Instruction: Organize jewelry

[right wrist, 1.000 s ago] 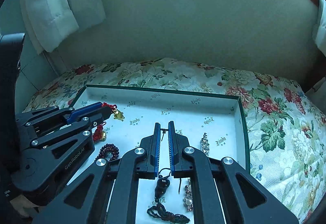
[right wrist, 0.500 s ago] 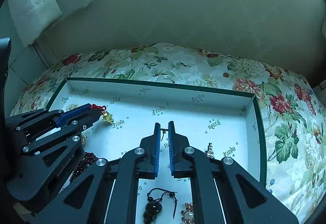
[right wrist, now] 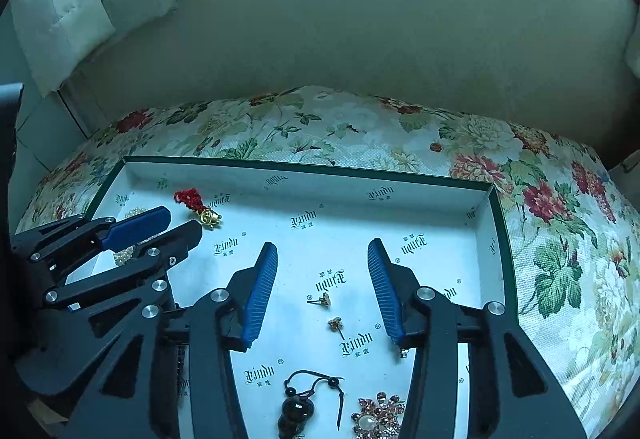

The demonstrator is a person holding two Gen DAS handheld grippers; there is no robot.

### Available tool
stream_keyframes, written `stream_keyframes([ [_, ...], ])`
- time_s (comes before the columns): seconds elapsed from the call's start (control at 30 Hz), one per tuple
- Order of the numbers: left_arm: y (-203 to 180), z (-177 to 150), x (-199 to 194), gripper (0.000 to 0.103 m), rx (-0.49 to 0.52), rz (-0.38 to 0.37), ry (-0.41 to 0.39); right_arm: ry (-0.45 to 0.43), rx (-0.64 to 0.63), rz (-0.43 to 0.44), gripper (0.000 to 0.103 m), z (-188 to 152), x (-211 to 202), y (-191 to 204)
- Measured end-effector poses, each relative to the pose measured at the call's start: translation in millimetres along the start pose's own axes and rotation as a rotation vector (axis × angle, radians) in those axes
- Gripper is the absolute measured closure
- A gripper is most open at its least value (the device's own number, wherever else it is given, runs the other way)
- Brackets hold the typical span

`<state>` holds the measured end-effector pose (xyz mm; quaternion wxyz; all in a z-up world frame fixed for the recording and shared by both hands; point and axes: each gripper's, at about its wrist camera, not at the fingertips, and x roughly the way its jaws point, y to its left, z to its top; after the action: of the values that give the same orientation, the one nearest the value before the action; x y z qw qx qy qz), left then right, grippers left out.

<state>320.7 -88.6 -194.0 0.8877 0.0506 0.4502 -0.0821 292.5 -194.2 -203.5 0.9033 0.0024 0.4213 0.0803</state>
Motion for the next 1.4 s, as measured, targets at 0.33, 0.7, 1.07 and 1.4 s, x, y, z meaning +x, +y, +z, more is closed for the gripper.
stream_keyframes([
  [0.33, 1, -6, -22, 0.057, -0.007, 0.012, -0.042, -0.025, 0.026, -0.010, 0.056, -8, -15, 1],
  [0.7, 2, -42, -73, 0.043, -0.022, 0.022, -0.065, -0.045, 0.083, -0.016, 0.055, -39, -59, 2],
  [1.07, 8, -94, -139, 0.037, -0.040, 0.045, -0.084, -0.041, 0.071, -0.058, 0.050, -91, -107, 17],
  [1.4, 12, -120, -217, 0.028, -0.078, 0.044, -0.165, -0.149, 0.043, -0.057, 0.049, -104, -185, 35],
])
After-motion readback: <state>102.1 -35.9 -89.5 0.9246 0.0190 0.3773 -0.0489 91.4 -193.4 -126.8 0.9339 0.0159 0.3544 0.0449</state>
